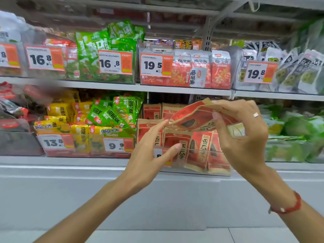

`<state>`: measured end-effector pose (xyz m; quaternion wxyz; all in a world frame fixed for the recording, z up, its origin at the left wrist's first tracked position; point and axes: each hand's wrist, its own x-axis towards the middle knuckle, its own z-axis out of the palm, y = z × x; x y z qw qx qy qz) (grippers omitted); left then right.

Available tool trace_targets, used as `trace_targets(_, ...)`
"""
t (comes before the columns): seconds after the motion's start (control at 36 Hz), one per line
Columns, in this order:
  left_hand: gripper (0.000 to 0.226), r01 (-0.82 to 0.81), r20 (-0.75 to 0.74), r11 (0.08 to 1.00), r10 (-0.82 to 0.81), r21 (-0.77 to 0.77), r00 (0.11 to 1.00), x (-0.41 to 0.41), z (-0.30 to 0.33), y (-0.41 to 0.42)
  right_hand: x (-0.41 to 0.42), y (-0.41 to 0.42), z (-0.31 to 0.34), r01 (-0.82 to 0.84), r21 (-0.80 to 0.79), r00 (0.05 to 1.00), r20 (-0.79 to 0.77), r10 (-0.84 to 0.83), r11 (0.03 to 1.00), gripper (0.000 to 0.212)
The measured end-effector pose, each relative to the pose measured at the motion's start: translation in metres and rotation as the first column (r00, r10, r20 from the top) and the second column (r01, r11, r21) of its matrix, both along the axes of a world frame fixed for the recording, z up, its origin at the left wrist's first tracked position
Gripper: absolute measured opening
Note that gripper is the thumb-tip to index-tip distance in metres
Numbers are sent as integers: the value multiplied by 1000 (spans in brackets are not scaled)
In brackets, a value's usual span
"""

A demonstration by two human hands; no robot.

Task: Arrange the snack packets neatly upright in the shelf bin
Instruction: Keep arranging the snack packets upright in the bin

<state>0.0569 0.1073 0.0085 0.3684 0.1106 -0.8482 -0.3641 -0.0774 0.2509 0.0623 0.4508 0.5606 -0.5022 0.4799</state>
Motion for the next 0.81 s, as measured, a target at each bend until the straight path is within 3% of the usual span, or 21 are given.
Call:
trace_targets(0.14, 71, 16, -32, 1000, -15, 27, 999, -1, 0, 0, 4, 4, 3, -76, -74, 993, 83, 82, 994, 29)
trace_targets(0.25, 66, 38, -5, 997, -37, 63, 999, -1, -4, -4, 2, -3, -3, -183, 88, 936, 319, 146, 979, 24)
trace_targets(0.36, 36, 68, 43, 995, -71, 72, 997, -3, -9, -7, -1, -12, -15, -331, 251, 843, 511, 166, 910, 23)
trace_targets(0.44, 24, 88, 58, 979, -100, 186, 993, -6, -15, -14, -3, -16, -21, -382, 309, 801, 582, 144, 871, 26)
trace_targets(0.5, 22, 88, 96, 974, -110, 209, 989, -6, -19, -20, -6, -17, -23, -455, 301, 701, 701, 129, 838, 28)
trace_targets(0.56, 20, 79, 121, 967, -110, 241, 986, -7, -24, -25, -11, -21, -27, -514, 264, 530, 846, 61, 816, 31)
trace_targets(0.64, 19, 56, 107, 931, -102, 362, 989, -7, -29, -26, -20, -25, -35, -556, 263, 362, 931, -55, 789, 25)
trace_targets(0.75, 19, 38, 113, 889, -100, 456, 989, -8, -33, -25, -23, -28, -44, -542, 300, 402, 913, -72, 785, 6)
trace_targets(0.81, 22, 37, 131, 860, -120, 508, 984, -8, -34, -24, -24, -30, -48, -513, 304, 428, 901, -68, 803, 8)
